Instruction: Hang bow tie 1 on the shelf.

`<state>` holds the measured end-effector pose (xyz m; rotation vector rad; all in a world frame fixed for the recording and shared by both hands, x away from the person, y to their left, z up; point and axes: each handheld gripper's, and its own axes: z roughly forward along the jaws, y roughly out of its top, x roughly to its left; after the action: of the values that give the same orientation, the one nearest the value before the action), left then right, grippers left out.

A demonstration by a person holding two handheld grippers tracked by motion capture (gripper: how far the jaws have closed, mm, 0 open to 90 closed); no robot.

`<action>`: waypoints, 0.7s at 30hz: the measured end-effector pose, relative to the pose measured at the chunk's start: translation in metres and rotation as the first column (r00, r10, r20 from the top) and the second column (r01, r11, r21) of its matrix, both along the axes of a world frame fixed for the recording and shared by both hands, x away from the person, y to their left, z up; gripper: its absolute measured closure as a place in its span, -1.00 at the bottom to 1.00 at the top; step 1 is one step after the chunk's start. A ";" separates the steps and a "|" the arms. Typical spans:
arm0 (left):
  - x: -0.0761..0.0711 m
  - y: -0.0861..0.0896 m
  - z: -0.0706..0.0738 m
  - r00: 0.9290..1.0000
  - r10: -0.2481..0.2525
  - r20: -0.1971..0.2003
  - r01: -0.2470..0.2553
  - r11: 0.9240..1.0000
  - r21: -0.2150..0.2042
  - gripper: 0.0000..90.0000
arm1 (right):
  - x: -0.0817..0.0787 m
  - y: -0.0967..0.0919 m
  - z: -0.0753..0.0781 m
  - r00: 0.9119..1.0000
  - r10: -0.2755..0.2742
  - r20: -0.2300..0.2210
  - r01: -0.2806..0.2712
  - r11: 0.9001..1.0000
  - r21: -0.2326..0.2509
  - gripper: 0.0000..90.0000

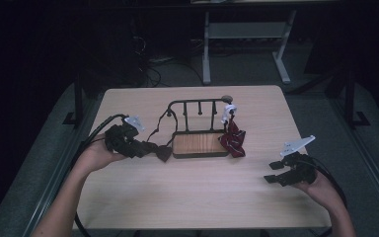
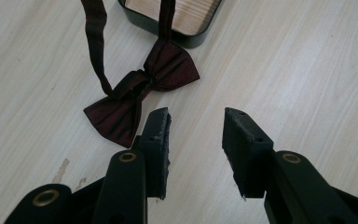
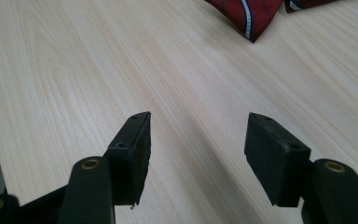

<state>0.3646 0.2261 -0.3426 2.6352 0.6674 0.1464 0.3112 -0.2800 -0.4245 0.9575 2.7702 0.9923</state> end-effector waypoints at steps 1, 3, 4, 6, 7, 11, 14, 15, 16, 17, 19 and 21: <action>-0.001 0.000 -0.001 1.000 0.001 0.003 -0.001 1.000 -0.001 0.36 | 0.000 0.000 0.000 1.000 0.000 0.001 0.000 1.000 0.000 -0.09; -0.002 0.001 -0.002 1.000 0.001 0.003 -0.001 1.000 -0.005 0.36 | 0.000 0.000 0.000 1.000 0.000 0.002 0.000 1.000 0.000 -0.09; -0.003 0.001 -0.003 1.000 0.000 0.005 0.000 1.000 -0.002 0.35 | 0.000 0.000 0.000 1.000 0.000 0.001 0.000 1.000 0.000 -0.09; -0.004 0.001 -0.005 1.000 0.002 0.002 -0.002 1.000 -0.004 0.34 | 0.000 0.000 0.000 1.000 0.001 0.001 -0.001 1.000 -0.001 -0.09; -0.005 0.001 -0.006 1.000 0.000 0.005 0.000 1.000 0.000 0.33 | 0.000 0.000 0.000 1.000 0.002 0.001 -0.002 1.000 -0.002 -0.09; -0.008 0.002 -0.010 1.000 0.005 0.003 -0.005 1.000 -0.004 0.30 | 0.000 0.000 0.000 1.000 -0.001 0.001 0.001 1.000 -0.002 -0.09; -0.010 0.002 -0.012 1.000 0.004 0.001 -0.004 1.000 -0.005 0.28 | 0.000 0.000 -0.001 1.000 -0.003 -0.002 0.003 1.000 -0.004 -0.09; -0.010 0.003 -0.013 1.000 0.003 0.002 -0.003 1.000 -0.006 0.27 | 0.000 0.000 -0.001 1.000 -0.004 -0.002 0.004 1.000 -0.004 -0.09; -0.011 0.003 -0.014 1.000 0.003 0.002 -0.003 1.000 -0.006 0.27 | 0.000 0.000 -0.001 1.000 -0.005 -0.003 0.005 1.000 -0.003 -0.10; -0.012 0.003 -0.015 1.000 0.000 0.001 0.000 1.000 -0.004 0.27 | 0.000 0.000 -0.001 1.000 -0.004 -0.003 0.004 1.000 -0.004 -0.09; -0.012 0.003 -0.016 1.000 -0.001 0.002 0.001 1.000 -0.005 0.25 | 0.000 0.000 -0.001 1.000 -0.003 -0.001 0.003 1.000 -0.004 -0.09; -0.014 0.003 -0.017 1.000 0.000 0.002 0.000 1.000 -0.008 0.25 | 0.000 -0.001 -0.001 1.000 -0.003 -0.001 0.003 1.000 -0.004 -0.09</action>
<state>0.3506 0.2291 -0.3595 2.6271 0.6660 0.1463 0.3108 -0.2805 -0.4258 0.9623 2.7699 0.9855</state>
